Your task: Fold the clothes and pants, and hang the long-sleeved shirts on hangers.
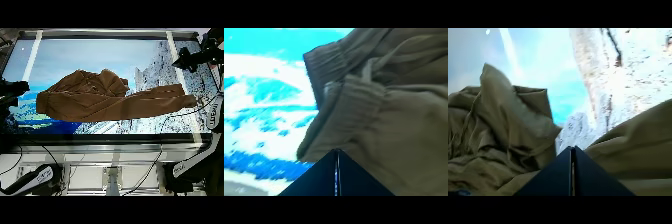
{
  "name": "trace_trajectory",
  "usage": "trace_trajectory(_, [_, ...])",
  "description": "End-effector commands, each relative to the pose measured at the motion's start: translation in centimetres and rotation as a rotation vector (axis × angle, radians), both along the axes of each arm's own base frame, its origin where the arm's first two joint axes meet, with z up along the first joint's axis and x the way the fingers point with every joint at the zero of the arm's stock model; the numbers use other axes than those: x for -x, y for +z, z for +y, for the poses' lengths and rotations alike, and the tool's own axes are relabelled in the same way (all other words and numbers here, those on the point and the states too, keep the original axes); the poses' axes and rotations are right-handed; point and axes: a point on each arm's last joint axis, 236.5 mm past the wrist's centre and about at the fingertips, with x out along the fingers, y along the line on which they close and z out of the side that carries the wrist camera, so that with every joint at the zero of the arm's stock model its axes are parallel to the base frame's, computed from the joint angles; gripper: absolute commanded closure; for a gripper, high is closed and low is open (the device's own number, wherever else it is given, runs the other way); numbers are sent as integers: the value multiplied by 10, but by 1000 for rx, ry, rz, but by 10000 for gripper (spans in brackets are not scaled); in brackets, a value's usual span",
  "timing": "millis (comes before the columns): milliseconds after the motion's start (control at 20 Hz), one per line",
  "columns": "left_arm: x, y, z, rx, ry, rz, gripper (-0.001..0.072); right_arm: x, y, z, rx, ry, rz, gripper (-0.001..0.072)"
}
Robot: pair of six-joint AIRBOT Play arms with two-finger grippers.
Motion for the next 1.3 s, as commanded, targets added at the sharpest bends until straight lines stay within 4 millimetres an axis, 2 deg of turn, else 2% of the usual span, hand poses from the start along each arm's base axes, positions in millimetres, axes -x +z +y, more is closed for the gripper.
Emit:
trace_trajectory(0, [-28,18,-28,221,-49,-158,692,-2,-9,68,-175,167,-24,701])
trace_trajectory(100, [-40,19,-31,408,2,-198,692,-5,-39,92,-169,195,21,697])
trace_trajectory(150, [-45,16,-29,473,28,-206,691,-7,-53,107,-166,211,38,669])
trace_trajectory(200, [-48,12,-27,518,47,-203,690,-7,-64,123,-166,231,50,541])
trace_trajectory(250, [-50,4,-25,540,57,-189,690,-8,-75,141,-154,252,57,298])
trace_trajectory(300, [-52,-4,-25,547,61,-173,685,-9,-88,154,-119,270,59,174])
trace_trajectory(350, [-53,-11,-25,555,64,-159,676,-11,-103,166,-59,285,53,166])
trace_trajectory(400, [-55,-18,-26,562,66,-142,597,-12,-116,175,-2,298,49,166])
trace_trajectory(450, [-56,-26,-25,570,71,-128,403,-12,-128,183,34,302,56,165])
trace_trajectory(500, [-57,-33,-24,578,75,-112,320,-10,-138,191,53,301,73,165])
trace_trajectory(600, [-58,-45,-22,590,86,-89,320,-5,-154,201,51,282,126,166])
trace_trajectory(750, [-59,-52,-22,597,89,-75,320,3,-169,200,35,252,203,166])
trace_trajectory(1000, [-60,-54,-19,581,91,-77,320,15,-186,203,21,246,281,166])
trace_trajectory(1150, [-62,-56,-11,549,103,-87,320,14,-187,212,-18,241,285,170])
trace_trajectory(1200, [-62,-57,-10,546,105,-87,320,13,-187,213,-16,238,278,204])
trace_trajectory(1250, [-62,-58,-10,547,105,-85,320,13,-187,214,-19,239,279,316])
